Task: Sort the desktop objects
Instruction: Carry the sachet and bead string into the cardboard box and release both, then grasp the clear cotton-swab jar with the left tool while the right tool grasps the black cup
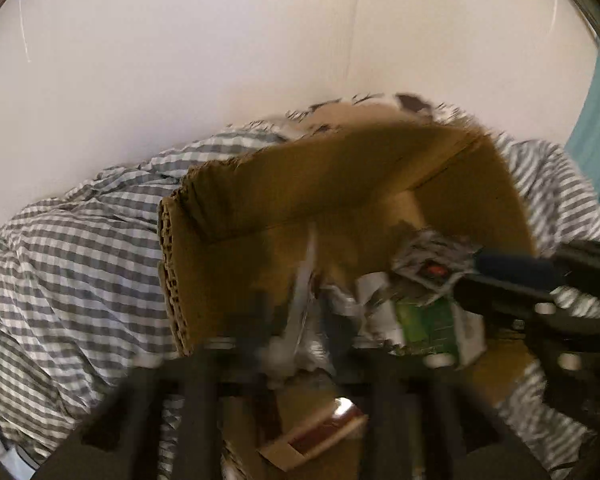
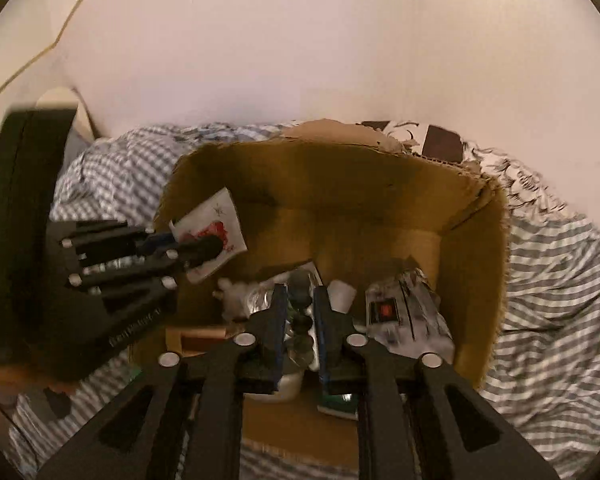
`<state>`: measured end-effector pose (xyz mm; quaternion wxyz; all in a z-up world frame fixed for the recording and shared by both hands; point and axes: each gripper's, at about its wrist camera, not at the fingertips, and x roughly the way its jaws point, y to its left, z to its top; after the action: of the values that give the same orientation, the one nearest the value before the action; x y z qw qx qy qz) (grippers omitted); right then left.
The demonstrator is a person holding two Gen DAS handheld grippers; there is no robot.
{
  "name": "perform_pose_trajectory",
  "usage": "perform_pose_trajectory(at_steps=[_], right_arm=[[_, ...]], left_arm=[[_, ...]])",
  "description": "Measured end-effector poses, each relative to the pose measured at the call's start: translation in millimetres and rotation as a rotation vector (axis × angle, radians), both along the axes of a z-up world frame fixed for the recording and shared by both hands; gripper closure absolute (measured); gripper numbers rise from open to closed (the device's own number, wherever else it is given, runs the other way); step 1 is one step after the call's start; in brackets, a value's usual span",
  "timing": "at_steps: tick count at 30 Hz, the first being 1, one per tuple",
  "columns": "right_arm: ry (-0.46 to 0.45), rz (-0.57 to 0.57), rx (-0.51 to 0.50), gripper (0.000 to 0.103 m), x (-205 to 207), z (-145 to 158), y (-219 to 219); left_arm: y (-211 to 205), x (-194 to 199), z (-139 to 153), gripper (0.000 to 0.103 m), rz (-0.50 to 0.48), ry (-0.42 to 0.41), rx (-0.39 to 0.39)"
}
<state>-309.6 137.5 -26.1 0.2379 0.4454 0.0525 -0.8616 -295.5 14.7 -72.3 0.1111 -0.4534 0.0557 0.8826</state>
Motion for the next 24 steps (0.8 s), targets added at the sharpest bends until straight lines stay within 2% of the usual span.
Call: perform_pose_trajectory(at_steps=[1, 5, 6, 7, 9, 11, 16, 18, 24], right_arm=[[-0.006, -0.006, -0.020, 0.073, -1.8, 0.1, 3.3], [-0.003, -0.032, -0.048, 0.072, 9.2, 7.3, 22.0], [0.001, -0.037, -0.046, 0.072, 15.0, 9.7, 26.6], [0.005, -0.042, -0.046, 0.071, 21.9, 11.9, 31.7], [0.020, -0.049, -0.035, 0.066, 41.6, 16.7, 43.2], [0.043, -0.053, -0.008, 0.057, 66.0, 20.1, 52.9], [0.016, -0.048, 0.046, 0.056, 109.9, 8.1, 56.1], [0.011, -0.050, 0.045, 0.056, 127.2, 1.0, 56.5], [-0.029, -0.074, -0.011, 0.055, 167.6, -39.7, 58.1]], left_arm=[[-0.9, 0.9, -2.5, 0.042, -0.012, 0.004, 0.009], [0.0, 16.6, -1.0, 0.041, -0.026, 0.021, -0.012], [-1.0, 27.1, 3.1, 0.037, -0.022, 0.030, -0.018], [-3.2, 35.7, 6.8, 0.026, -0.015, 0.040, -0.018], [-10.9, 56.9, 16.9, 0.019, -0.015, 0.066, 0.008], [-25.5, 86.7, 26.4, 0.009, 0.021, 0.109, 0.004], [-60.9, 135.4, 19.3, 0.004, 0.136, 0.119, -0.006], [-72.5, 154.1, 4.5, 0.003, 0.186, 0.088, -0.003], [-83.5, 198.6, -62.1, 0.003, 0.285, -0.095, 0.068]])
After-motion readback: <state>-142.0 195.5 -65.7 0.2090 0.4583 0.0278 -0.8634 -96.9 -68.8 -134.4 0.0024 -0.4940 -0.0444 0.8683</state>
